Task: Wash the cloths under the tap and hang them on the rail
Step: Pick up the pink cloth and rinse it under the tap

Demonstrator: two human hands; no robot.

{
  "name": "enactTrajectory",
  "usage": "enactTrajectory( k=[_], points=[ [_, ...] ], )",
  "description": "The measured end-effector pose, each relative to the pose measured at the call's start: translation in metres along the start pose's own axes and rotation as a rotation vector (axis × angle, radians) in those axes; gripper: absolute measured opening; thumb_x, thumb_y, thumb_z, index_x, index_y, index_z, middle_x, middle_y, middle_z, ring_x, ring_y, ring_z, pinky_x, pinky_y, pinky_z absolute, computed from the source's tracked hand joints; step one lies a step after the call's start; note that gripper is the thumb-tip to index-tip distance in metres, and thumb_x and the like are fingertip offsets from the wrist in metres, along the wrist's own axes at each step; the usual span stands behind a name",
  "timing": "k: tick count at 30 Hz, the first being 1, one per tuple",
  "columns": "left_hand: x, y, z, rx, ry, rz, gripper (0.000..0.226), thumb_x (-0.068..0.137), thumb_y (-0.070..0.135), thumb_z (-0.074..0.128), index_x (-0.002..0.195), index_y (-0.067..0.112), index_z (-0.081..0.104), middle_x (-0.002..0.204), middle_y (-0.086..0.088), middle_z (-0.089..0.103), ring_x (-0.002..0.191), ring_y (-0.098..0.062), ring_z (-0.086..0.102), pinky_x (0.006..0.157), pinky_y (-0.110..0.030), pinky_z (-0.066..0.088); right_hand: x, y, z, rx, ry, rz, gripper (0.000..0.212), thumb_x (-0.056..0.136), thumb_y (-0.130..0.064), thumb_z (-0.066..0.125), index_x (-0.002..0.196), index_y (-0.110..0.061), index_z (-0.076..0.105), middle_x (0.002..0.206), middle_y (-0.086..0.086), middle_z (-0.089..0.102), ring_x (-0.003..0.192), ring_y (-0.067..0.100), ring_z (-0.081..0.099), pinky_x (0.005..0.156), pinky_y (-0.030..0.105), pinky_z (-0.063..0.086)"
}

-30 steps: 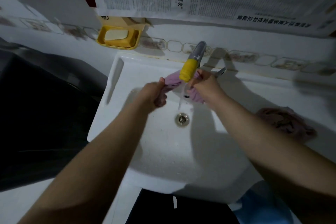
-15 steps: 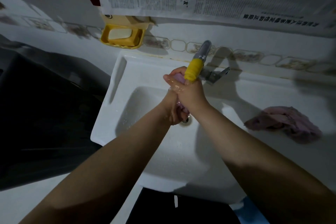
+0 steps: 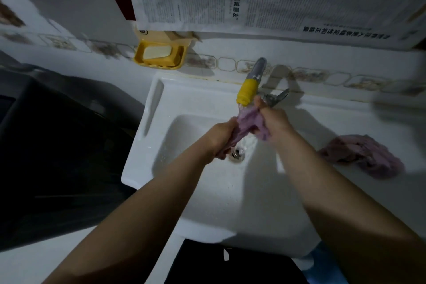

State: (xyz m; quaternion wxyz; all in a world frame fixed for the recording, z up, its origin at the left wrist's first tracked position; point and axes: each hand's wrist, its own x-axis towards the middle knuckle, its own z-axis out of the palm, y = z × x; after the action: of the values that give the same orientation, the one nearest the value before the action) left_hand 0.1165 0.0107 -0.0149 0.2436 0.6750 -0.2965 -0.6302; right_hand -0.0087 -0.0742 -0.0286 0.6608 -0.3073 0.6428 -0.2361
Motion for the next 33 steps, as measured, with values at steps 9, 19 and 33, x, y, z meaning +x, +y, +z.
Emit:
enactTrajectory(
  k=[9,19,33],
  points=[
    [0.014,-0.008,-0.032,1.152,0.172,0.337,0.063,0.075,0.040,0.077,0.117,0.010,0.042,0.105,-0.014,0.064,0.094,-0.034,0.060,0.073,-0.037,0.045,-0.011,-0.038,-0.024,-0.724,-0.049,-0.233,0.123,0.076,-0.044,0.075,0.148,-0.014,-0.019,0.094,0.012,0.067,0.065,0.026,0.064,0.053,0.037,0.055],
    [0.013,-0.028,-0.089,1.426,0.353,0.673,0.027,0.090,0.041,0.058,0.106,0.020,0.056,0.091,-0.004,0.067,0.079,-0.027,0.063,0.064,-0.032,0.046,-0.036,-0.029,-0.053,-1.303,-0.767,0.047,0.036,0.084,-0.028,0.069,0.109,-0.003,0.062,0.075,0.015,0.064,0.053,0.020,0.055,0.043,0.020,0.041],
    [-0.021,-0.072,-0.018,-0.798,-0.531,-0.255,0.091,0.069,0.088,0.025,0.099,0.014,0.070,0.091,-0.006,0.064,0.082,-0.017,0.060,0.082,-0.033,0.049,-0.060,0.019,0.037,-0.840,-0.320,-0.250,0.007,0.081,-0.008,0.063,0.082,-0.014,0.059,0.058,-0.004,0.052,0.053,0.009,0.050,0.042,0.014,0.039]
  ],
)
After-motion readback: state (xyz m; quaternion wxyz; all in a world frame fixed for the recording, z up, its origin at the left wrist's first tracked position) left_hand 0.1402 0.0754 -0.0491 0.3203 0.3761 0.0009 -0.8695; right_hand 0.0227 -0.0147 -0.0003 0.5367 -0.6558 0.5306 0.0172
